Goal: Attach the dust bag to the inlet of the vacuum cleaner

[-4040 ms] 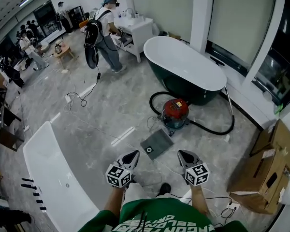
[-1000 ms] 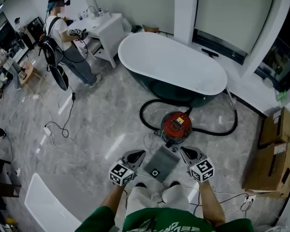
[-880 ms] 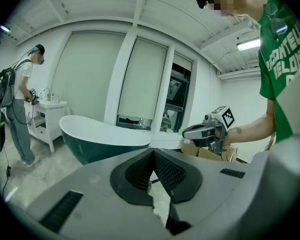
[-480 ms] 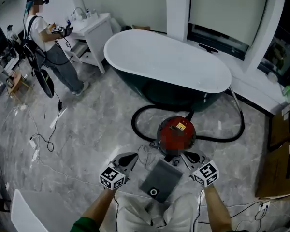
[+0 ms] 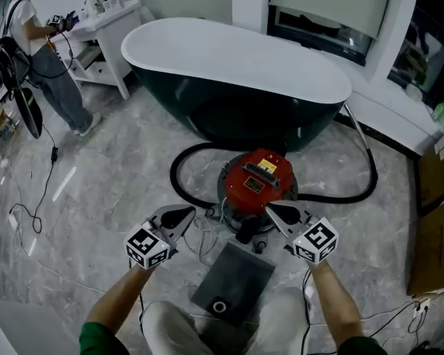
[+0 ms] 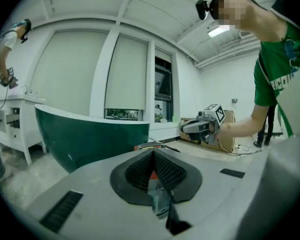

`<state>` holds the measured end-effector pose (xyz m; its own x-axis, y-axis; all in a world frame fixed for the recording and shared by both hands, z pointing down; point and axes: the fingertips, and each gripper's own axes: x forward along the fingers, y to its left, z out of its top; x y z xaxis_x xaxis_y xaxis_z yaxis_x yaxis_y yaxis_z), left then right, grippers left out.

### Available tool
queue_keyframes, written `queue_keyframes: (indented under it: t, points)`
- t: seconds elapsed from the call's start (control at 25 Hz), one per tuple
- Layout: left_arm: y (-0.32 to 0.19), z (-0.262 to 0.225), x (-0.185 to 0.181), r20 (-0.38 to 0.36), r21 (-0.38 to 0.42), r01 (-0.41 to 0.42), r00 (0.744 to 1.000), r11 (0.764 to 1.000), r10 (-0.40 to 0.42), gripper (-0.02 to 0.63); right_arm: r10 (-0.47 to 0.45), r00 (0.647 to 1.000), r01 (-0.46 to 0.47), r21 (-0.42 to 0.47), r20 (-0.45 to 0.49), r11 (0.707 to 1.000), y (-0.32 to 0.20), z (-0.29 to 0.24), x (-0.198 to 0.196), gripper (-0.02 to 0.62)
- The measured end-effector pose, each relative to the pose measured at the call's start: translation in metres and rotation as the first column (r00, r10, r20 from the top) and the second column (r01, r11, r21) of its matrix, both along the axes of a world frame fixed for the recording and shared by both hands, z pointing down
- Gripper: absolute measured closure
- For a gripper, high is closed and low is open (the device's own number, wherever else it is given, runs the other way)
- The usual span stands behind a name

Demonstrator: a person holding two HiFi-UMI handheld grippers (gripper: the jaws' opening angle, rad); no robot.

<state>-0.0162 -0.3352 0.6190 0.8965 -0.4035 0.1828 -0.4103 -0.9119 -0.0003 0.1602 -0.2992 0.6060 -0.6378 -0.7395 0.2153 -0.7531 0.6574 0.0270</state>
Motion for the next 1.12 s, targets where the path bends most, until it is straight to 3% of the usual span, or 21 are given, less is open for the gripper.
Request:
queue_keyframes:
  t: [0.08, 0.2, 0.48, 0.72, 1.12]
  points:
    - [-0.002, 0.024, 0.012, 0.011, 0.052, -0.026, 1.0, 0.998, 0.026, 0.603, 0.013, 1.0, -0.013, 0.026, 0.005, 1.0, -0.004, 0.019, 0.004, 0.586]
    - [0.002, 0.046, 0.026, 0.012, 0.066, -0.064, 0.998, 0.996, 0.064, 0.603, 0.024, 1.0, -0.025, 0.04, 0.019, 0.999, -0.001, 0.038, 0.005, 0.586]
    - [0.005, 0.072, 0.041, 0.006, 0.068, -0.13, 0.992, 0.989, 0.13, 0.603, 0.001, 1.0, -0.002, 0.046, 0.006, 0.999, 0.01, 0.053, 0.001, 0.586]
    - [0.013, 0.094, 0.049, -0.027, 0.064, -0.137, 0.99, 0.988, 0.139, 0.603, -0.001, 1.0, 0.0, 0.045, 0.015, 0.999, 0.02, 0.07, -0.001, 0.586]
    - [0.049, 0.14, 0.041, -0.006, 0.036, -0.165, 0.986, 0.986, 0.166, 0.603, -0.04, 0.999, 0.04, -0.008, 0.016, 0.999, 0.052, 0.122, -0.015, 0.586]
